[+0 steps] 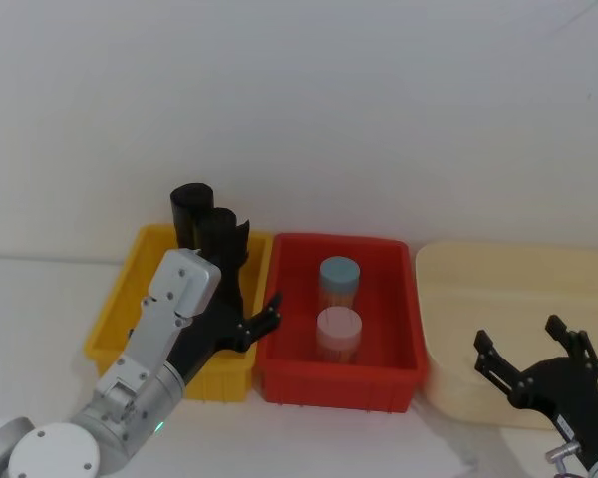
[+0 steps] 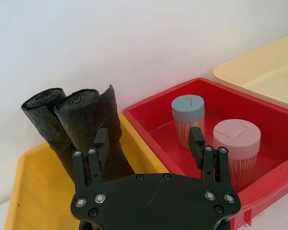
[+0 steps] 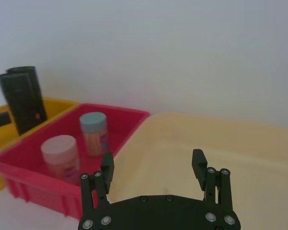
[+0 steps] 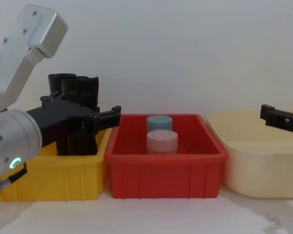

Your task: Pick up the garbage bag with the one hand and transfer it to the other hand.

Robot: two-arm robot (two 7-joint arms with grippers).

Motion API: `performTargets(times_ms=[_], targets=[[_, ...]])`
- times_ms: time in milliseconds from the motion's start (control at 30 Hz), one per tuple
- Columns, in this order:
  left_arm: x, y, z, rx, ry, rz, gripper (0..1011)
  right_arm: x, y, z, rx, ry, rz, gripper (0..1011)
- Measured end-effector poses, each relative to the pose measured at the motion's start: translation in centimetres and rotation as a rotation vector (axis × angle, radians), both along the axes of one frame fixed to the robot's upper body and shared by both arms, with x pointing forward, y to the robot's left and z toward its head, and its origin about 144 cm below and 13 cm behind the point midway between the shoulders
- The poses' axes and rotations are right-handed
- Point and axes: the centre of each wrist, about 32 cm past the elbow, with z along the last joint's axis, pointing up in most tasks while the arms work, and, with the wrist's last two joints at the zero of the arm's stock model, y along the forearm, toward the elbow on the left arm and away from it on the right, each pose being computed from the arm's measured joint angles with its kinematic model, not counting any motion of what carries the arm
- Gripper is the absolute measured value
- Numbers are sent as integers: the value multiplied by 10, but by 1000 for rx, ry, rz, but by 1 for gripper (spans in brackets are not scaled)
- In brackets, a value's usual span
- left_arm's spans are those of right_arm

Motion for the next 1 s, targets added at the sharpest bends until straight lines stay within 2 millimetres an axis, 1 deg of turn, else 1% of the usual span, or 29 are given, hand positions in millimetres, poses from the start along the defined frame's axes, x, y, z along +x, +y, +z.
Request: performTargets(times_ms=[233, 467, 767, 1000], targets=[[0, 0, 0, 0, 0, 0, 1000, 1, -1, 10, -1, -17, 75, 1000], [0, 0, 0, 0, 0, 0, 1000, 3, 4, 21, -8, -28, 169, 1000], [0, 0, 0, 0, 0, 0, 1000, 10, 19, 34, -51, -15, 270, 1000], [0, 0, 0, 0, 0, 0, 1000, 23, 29, 40, -108, 15, 304, 1000]])
